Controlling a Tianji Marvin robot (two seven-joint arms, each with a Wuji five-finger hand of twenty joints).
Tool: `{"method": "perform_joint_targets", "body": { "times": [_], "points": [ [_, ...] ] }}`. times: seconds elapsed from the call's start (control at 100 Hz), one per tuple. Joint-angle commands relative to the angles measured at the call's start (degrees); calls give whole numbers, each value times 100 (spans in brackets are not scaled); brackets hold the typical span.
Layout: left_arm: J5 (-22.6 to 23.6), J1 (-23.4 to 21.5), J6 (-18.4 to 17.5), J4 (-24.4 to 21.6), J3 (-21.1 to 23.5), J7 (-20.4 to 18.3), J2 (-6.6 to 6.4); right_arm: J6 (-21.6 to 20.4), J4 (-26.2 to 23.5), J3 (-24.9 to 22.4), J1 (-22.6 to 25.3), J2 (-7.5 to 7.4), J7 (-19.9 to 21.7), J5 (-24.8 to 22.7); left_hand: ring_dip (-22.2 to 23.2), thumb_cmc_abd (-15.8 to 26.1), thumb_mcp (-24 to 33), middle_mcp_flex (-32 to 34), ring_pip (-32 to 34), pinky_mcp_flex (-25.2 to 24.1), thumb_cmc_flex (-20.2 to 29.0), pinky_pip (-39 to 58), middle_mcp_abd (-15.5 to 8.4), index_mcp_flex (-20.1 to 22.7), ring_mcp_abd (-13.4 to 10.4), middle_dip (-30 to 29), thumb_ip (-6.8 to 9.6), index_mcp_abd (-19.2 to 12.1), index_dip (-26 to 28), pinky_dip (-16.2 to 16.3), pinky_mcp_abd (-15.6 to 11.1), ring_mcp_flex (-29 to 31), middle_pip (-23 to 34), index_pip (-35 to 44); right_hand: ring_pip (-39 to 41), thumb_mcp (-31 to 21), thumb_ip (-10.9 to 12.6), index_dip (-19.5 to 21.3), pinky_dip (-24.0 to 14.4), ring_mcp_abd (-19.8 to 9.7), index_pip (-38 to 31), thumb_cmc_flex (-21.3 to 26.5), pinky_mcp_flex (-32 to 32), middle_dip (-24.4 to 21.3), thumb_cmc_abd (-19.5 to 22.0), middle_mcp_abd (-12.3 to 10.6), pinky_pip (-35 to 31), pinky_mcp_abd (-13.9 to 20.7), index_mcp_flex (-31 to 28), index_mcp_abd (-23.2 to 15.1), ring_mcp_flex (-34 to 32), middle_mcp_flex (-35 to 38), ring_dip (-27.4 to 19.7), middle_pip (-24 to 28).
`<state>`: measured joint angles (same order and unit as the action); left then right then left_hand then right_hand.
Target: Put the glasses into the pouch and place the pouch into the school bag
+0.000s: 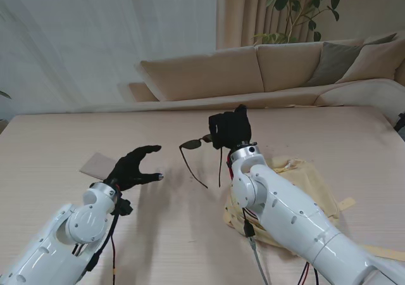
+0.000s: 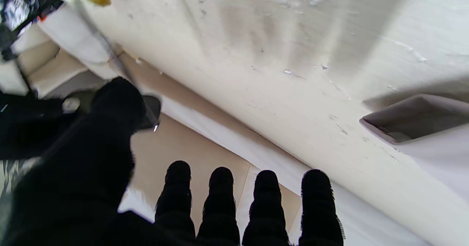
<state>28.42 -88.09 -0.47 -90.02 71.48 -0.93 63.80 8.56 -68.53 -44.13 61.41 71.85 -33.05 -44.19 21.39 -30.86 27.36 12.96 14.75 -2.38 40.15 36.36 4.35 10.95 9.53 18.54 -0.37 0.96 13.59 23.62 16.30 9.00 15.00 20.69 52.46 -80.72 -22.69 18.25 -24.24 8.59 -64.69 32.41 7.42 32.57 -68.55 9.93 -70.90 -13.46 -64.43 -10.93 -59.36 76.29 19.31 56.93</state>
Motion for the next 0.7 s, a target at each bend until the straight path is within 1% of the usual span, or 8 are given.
{"method": "perform_joint_targets", "body": {
  "times": [0.0,0.07,0.15,0.27,0.3,0.39,0.52,0.69],
  "points": [
    [247,74,-11,-2,-65,-14,-17,-25,-304,-24,111,-61,145,-10,94,-449,136,-247,-7,-59,34,121,-79,-216,-139,-27,-100,234,-258,118,-54,-136,-253,-447,164,-790,-116,146,-86,-240,-244,363,-10,89,-82,747,-125,-86,-318,-48,-390,295,-30,159],
    [498,153,-21,-11,-125,-43,-53,-91,-633,-147,263,-119,280,-52,96,-668,212,-303,-16,-54,11,119,41,-211,-106,1,-168,458,-419,128,-79,-184,-437,-765,160,-791,-116,150,-89,-244,-238,358,-10,92,-70,739,-125,-87,-317,-55,-372,295,-39,159],
    [837,247,41,-54,-211,-212,-114,-120,-952,-240,408,-159,424,-55,101,-761,255,-421,-26,-68,-20,114,296,-208,-43,40,-234,782,-680,131,-111,-300,-707,-1276,176,-790,-117,156,-91,-231,-236,364,-10,96,-75,750,-124,-87,-313,-51,-393,297,-39,158],
    [1183,409,-43,82,-370,194,-80,-147,-1253,-282,542,-201,588,-73,124,-984,343,-426,36,12,-287,215,479,-206,34,181,-362,993,-697,152,-70,-257,-664,-1325,182,-789,-117,159,-93,-243,-226,348,-10,106,-58,742,-123,-87,-311,-62,-385,291,-43,163],
    [1155,441,-34,96,-405,263,-63,-147,-1297,-278,564,-201,599,-72,116,-1087,583,-405,76,18,-430,276,525,-185,68,192,-465,1032,-698,126,-42,-245,-637,-1334,188,-786,-119,161,-96,-252,-224,340,3,110,-56,729,-130,-73,-311,-69,-399,291,-42,166],
    [920,514,-21,80,-485,264,-24,-88,-1405,-254,619,-176,599,-15,107,-1158,620,-384,74,-3,-478,254,525,-189,100,188,-506,990,-694,92,15,-246,-611,-1330,181,-788,-118,164,-104,-224,-225,367,33,111,-80,745,-146,-66,-314,-40,-403,297,-52,164],
    [842,573,-161,23,-550,259,-16,-4,-1489,-213,658,-137,576,67,112,-1214,647,-334,101,53,-541,238,477,-175,133,193,-544,920,-678,56,114,-170,-530,-1302,183,-789,-116,162,-116,-213,-225,371,54,113,-81,755,-163,-64,-317,-33,-421,302,-57,156],
    [656,752,-292,45,-656,0,-40,46,-1586,-167,707,-116,570,106,118,-1193,669,-336,106,34,-498,190,375,-172,134,199,-548,864,-649,2,105,-169,-495,-1261,196,-788,-115,159,-126,-214,-224,369,60,123,-81,759,-172,-37,-316,-32,-426,306,-55,150]
  ]
}}
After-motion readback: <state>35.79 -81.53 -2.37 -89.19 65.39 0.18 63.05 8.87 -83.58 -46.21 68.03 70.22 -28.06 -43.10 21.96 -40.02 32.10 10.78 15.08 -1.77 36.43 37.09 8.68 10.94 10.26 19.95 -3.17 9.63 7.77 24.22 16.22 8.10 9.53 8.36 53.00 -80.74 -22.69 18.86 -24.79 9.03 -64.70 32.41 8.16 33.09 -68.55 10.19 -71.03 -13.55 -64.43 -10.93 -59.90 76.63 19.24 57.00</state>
